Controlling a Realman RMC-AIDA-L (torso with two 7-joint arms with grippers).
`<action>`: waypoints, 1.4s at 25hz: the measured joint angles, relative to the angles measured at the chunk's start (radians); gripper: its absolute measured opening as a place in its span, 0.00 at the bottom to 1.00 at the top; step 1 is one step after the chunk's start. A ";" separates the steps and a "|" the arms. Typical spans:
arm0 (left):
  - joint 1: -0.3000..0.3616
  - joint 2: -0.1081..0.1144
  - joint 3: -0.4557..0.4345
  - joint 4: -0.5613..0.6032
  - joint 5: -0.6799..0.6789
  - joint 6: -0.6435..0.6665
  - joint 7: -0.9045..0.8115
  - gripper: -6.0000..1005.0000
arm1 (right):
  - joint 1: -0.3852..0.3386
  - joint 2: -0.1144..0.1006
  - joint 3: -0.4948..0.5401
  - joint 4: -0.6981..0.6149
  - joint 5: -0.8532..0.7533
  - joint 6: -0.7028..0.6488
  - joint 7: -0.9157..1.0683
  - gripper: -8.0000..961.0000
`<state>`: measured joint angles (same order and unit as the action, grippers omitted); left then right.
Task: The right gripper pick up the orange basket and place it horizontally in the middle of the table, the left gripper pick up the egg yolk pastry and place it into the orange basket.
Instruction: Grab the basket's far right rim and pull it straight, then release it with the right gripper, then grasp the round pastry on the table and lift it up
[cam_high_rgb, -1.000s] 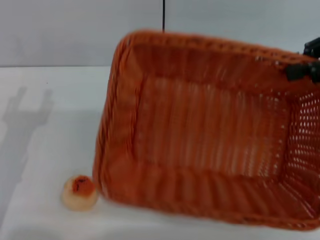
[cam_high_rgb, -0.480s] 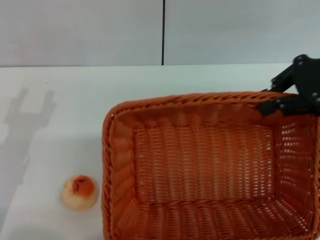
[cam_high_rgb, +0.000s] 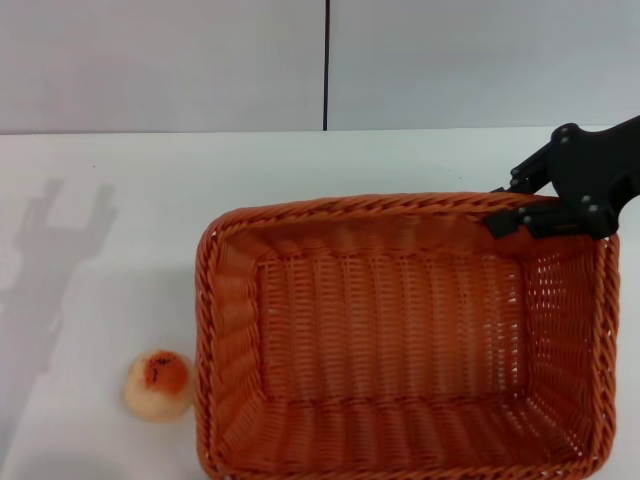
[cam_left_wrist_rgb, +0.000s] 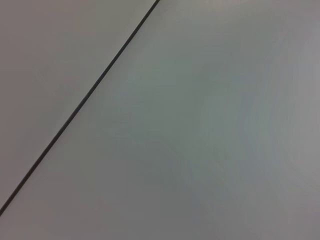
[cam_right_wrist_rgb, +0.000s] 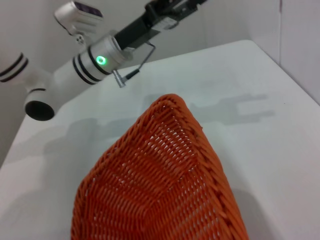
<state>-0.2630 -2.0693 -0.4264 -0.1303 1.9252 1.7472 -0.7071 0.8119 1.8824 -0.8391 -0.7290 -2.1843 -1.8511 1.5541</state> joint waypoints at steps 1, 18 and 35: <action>0.000 0.000 0.000 0.000 0.000 0.000 0.000 0.78 | 0.000 0.000 -0.002 0.006 -0.001 0.008 -0.003 0.23; -0.007 0.000 0.016 -0.002 0.000 -0.007 -0.003 0.78 | 0.010 0.001 0.013 0.019 -0.006 0.059 0.017 0.25; -0.016 0.001 0.027 -0.003 0.000 -0.023 -0.003 0.78 | -0.192 0.077 0.266 -0.090 0.382 0.245 -0.199 0.61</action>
<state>-0.2788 -2.0679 -0.3999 -0.1334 1.9251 1.7238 -0.7103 0.6195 1.9591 -0.5736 -0.8189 -1.8020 -1.6058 1.3552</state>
